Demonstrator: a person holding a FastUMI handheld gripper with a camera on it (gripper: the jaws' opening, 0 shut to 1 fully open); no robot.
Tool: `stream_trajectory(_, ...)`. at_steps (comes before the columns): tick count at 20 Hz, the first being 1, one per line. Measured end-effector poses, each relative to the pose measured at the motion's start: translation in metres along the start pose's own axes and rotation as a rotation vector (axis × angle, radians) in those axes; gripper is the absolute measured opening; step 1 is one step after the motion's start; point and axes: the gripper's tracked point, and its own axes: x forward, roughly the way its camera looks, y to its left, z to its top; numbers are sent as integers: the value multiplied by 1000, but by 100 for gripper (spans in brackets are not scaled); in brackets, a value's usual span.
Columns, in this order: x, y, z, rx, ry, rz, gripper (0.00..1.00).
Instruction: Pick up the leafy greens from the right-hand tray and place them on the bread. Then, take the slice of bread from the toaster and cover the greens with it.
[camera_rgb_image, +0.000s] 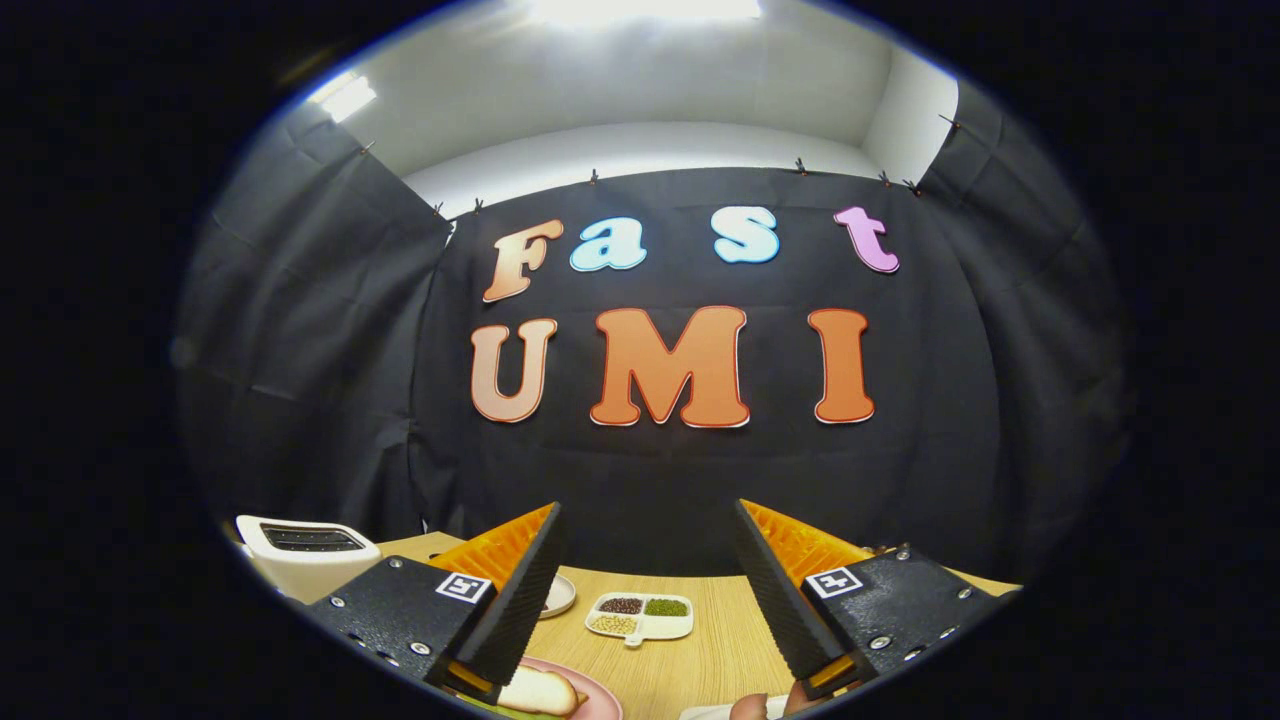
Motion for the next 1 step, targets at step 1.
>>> stream_trajectory(1,1,-2,0,4,-3,0,98)
